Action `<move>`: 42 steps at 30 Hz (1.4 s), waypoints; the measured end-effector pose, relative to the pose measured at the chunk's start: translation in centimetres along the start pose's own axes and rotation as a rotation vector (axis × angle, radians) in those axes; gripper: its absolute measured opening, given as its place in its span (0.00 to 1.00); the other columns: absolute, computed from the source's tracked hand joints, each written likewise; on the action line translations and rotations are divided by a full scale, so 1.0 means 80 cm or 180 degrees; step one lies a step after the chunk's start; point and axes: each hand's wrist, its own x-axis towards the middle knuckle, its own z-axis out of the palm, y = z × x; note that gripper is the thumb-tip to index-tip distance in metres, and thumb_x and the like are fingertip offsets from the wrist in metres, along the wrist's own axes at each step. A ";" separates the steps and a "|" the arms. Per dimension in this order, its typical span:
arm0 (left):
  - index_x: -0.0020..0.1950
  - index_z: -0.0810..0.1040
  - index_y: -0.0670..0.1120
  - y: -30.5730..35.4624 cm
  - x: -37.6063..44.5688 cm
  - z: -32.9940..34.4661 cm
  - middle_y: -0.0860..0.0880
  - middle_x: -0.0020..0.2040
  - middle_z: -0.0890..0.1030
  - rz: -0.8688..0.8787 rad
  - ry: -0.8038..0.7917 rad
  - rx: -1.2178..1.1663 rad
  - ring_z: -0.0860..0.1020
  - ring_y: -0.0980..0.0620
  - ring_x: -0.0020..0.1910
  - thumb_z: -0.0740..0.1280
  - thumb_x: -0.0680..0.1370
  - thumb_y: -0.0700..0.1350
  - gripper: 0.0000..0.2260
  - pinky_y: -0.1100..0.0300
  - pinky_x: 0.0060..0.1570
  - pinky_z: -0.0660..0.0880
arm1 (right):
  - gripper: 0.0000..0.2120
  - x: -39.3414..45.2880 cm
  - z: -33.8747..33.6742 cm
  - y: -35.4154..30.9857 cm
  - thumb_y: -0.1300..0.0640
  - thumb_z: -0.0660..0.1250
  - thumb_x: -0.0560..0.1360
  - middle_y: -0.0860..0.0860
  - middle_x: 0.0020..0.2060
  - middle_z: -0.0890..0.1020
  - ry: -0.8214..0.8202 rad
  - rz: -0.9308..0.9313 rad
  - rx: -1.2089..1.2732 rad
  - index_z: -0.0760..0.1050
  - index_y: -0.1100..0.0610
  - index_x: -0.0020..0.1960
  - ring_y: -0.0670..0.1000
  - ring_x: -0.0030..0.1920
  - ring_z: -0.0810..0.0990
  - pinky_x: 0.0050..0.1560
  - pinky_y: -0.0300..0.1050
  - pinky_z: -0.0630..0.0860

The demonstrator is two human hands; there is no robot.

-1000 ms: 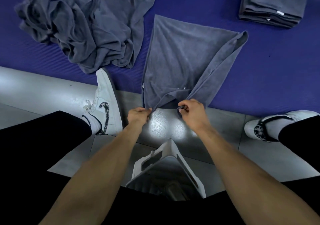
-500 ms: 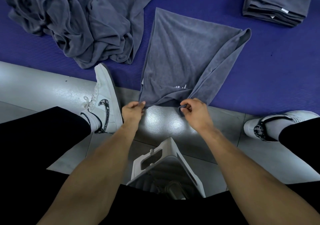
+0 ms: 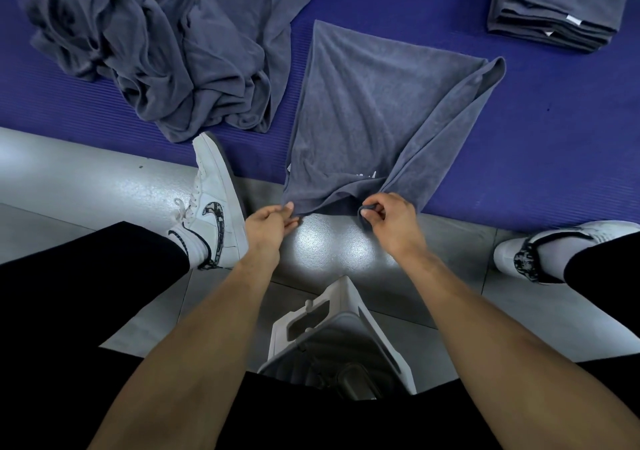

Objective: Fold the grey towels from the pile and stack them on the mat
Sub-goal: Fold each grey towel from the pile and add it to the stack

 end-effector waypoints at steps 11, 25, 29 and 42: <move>0.40 0.72 0.46 -0.002 0.000 -0.004 0.47 0.38 0.79 0.0658 0.0098 0.0911 0.80 0.52 0.33 0.69 0.77 0.32 0.12 0.61 0.41 0.80 | 0.03 -0.002 -0.004 0.005 0.58 0.71 0.76 0.49 0.46 0.79 0.0055 -0.0007 -0.0044 0.81 0.55 0.50 0.47 0.44 0.78 0.52 0.46 0.78; 0.56 0.84 0.42 0.031 -0.017 -0.018 0.45 0.51 0.82 0.2680 -0.0776 0.3509 0.78 0.53 0.48 0.73 0.75 0.39 0.10 0.64 0.56 0.72 | 0.06 -0.004 -0.045 -0.015 0.58 0.71 0.76 0.52 0.48 0.83 0.0321 -0.0057 0.0155 0.83 0.57 0.52 0.49 0.49 0.81 0.55 0.45 0.77; 0.51 0.86 0.44 0.066 -0.026 -0.007 0.51 0.50 0.78 0.2942 -0.0895 0.3251 0.76 0.54 0.50 0.74 0.75 0.44 0.07 0.65 0.56 0.71 | 0.06 -0.004 -0.070 -0.019 0.55 0.71 0.76 0.50 0.49 0.81 0.0456 -0.0086 0.0134 0.83 0.55 0.52 0.47 0.48 0.80 0.52 0.43 0.78; 0.52 0.76 0.46 0.191 -0.122 0.031 0.50 0.42 0.81 0.3901 -0.1218 0.3446 0.78 0.49 0.42 0.65 0.81 0.47 0.05 0.53 0.44 0.73 | 0.06 -0.036 -0.197 -0.085 0.52 0.65 0.80 0.48 0.35 0.79 0.0791 -0.0476 -0.0134 0.72 0.54 0.50 0.51 0.38 0.78 0.38 0.48 0.75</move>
